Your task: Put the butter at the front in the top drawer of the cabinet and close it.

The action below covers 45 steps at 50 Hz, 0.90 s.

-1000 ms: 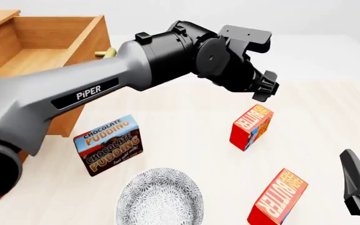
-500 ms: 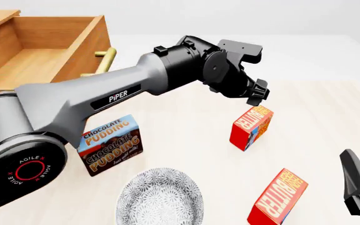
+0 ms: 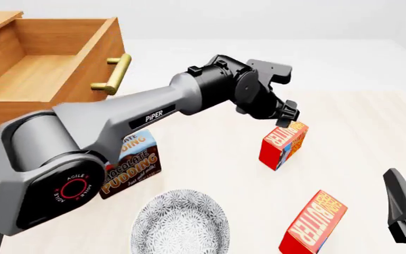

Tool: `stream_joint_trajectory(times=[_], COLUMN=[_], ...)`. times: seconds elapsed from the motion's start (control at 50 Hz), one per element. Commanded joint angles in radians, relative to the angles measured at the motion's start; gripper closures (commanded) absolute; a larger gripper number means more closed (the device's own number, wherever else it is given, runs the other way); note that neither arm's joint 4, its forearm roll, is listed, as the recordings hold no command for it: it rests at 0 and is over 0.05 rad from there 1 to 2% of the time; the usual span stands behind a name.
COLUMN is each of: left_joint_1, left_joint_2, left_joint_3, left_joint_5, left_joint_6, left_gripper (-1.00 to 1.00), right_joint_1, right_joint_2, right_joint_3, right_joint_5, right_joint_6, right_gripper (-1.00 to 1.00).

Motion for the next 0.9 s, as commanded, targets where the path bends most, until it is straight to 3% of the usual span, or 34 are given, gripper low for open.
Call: stream_joint_trajectory(times=[0.02, 0.9], left_joint_1=[-0.005, -0.031], left_joint_2=[0.044, 0.184], left_joint_3=[-0.026, -0.13], left_joint_5=[0.001, 0.027], left_joint_6=[-0.009, -0.027], left_gripper=[-1.0, -1.0], right_joint_1=[0.0, 0.0], right_joint_2=[0.001, 0.001], right_joint_3=[0.002, 0.002], right_joint_5=[-0.003, -0.004], right_joint_6=[0.0, 0.001], right_gripper=[-1.0, -1.0])
